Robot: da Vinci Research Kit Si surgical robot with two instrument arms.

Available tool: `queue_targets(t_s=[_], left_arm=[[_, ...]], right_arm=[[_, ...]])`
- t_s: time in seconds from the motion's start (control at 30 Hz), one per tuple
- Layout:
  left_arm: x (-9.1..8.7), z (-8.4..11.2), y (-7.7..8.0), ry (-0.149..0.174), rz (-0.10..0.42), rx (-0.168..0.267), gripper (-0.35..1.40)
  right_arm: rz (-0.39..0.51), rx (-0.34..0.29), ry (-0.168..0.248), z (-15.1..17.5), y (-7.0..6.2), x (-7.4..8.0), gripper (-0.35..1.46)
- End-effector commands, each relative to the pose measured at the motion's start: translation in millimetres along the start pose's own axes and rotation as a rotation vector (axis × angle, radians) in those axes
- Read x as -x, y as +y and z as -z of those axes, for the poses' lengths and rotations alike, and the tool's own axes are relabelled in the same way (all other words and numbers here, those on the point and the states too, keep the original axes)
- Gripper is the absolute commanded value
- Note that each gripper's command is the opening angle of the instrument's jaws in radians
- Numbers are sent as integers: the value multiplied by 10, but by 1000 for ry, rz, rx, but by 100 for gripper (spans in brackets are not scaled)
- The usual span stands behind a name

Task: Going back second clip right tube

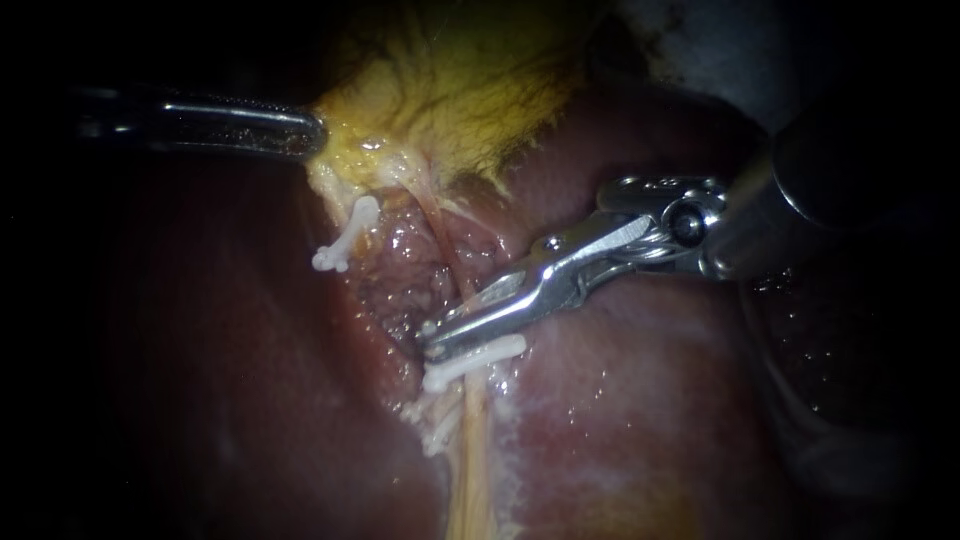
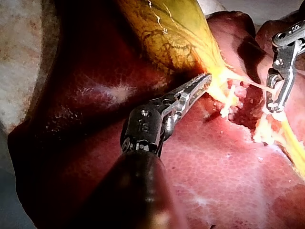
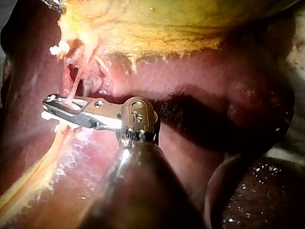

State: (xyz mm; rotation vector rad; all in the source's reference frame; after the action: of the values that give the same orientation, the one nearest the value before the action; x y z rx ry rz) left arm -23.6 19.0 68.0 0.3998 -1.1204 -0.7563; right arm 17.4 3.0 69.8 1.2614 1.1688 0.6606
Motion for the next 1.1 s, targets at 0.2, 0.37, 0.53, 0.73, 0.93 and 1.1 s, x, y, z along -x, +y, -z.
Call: queue_targets(t_s=[0.2,0.37,0.53,0.73,0.93,1.1], left_arm=[[0,0,0,0,0,0,-35],[0,0,0,0,0,0,-35],[-1,0,0,-1,5,0,-35],[-3,-1,-1,-1,4,1,-35],[-3,-1,-1,-1,4,1,-35],[-4,-1,-1,0,4,-3,-35]], right_arm=[[1,1,0,-4,0,1,25],[21,19,12,-9,0,5,48],[140,179,146,-15,-2,14,53],[353,335,220,-9,-1,19,57],[572,405,198,10,-10,29,60],[695,470,67,33,-29,42,60]])
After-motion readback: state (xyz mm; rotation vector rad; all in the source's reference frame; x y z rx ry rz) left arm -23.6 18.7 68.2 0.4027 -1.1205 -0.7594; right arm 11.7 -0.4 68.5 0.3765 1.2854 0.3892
